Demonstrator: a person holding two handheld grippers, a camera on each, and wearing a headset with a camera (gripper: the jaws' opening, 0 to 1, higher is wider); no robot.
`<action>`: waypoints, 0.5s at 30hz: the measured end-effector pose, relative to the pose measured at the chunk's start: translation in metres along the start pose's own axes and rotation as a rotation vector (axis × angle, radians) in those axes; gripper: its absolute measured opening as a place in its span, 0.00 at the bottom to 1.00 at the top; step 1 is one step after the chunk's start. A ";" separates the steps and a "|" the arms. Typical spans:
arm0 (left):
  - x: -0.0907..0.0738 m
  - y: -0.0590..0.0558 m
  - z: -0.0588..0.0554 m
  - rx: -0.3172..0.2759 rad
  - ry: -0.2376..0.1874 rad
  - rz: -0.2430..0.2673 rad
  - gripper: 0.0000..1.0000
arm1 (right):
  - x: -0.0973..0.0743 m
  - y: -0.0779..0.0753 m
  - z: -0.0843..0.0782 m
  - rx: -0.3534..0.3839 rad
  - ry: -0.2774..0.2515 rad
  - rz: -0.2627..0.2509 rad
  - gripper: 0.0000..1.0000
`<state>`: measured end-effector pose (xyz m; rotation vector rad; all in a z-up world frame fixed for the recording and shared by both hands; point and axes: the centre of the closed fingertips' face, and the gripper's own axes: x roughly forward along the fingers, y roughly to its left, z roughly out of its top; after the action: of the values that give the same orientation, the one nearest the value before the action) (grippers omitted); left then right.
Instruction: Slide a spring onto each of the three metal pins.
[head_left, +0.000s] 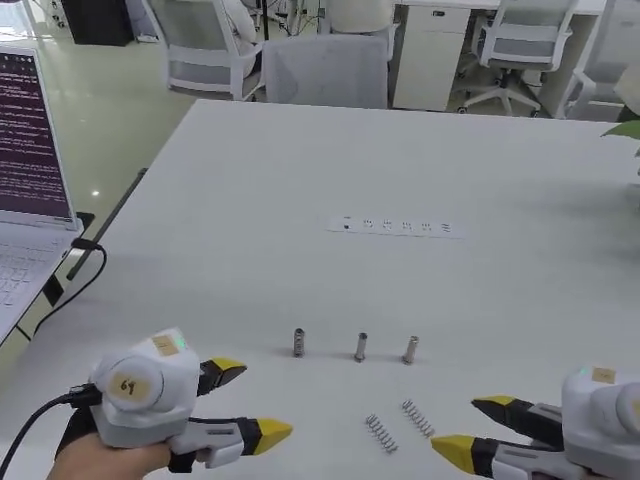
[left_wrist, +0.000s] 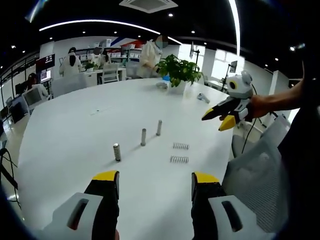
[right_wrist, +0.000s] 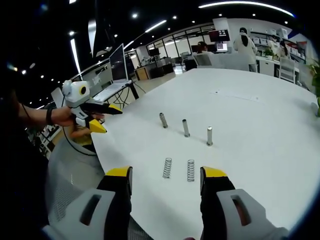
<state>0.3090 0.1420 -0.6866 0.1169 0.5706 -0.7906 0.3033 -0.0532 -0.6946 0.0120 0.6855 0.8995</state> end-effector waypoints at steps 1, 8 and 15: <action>0.001 -0.001 0.001 0.007 0.003 -0.005 0.53 | 0.000 0.000 0.000 0.001 0.000 -0.001 0.53; 0.016 -0.007 0.009 0.049 0.014 -0.046 0.53 | -0.001 0.002 -0.004 0.011 0.001 0.001 0.53; 0.028 -0.015 0.014 0.084 0.028 -0.086 0.53 | -0.003 0.003 -0.005 0.018 -0.002 0.000 0.54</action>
<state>0.3208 0.1091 -0.6882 0.1823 0.5720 -0.8977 0.2968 -0.0548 -0.6962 0.0292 0.6920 0.8935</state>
